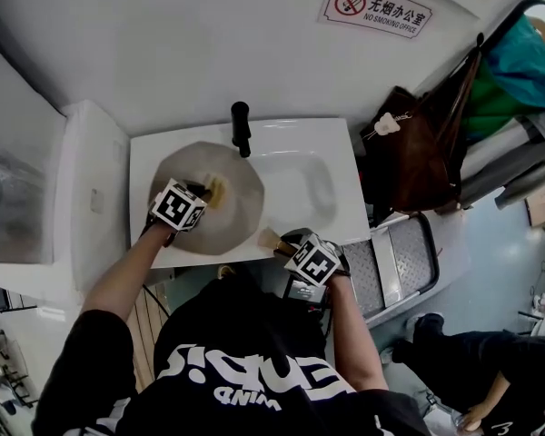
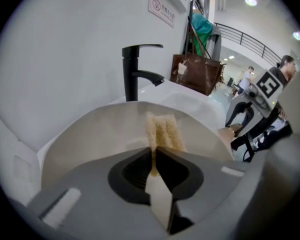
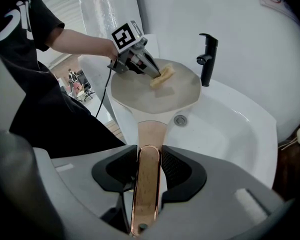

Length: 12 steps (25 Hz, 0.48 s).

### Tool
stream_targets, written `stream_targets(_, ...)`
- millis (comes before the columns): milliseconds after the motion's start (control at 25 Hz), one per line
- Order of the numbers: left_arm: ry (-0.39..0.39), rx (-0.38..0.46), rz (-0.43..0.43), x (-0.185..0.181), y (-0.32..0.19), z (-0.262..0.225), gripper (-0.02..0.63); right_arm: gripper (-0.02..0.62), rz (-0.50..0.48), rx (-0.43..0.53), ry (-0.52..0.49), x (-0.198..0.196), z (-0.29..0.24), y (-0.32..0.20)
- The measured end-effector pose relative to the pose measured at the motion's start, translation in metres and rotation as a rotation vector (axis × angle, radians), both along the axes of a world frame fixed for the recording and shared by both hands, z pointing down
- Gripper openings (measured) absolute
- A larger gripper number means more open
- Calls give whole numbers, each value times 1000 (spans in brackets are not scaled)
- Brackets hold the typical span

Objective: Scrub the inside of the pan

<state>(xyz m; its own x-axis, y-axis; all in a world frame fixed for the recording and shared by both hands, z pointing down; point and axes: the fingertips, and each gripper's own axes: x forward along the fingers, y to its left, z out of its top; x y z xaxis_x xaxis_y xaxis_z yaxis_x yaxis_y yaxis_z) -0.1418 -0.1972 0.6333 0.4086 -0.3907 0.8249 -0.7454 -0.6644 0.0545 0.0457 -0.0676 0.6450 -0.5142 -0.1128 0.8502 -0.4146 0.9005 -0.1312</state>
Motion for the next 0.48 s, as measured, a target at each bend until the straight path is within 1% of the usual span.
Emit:
stream_targets(80,2,3,7,3,6,-2,25,152,0,4,-1,1,0,-2)
stream_targets(240,22,14,23,13,12,-8,25,150,-2,2,-10,1,2,-3)
stream_targets(480,33,28,15,16,17,-14,25,150,-3,17,-10,1,2,-2)
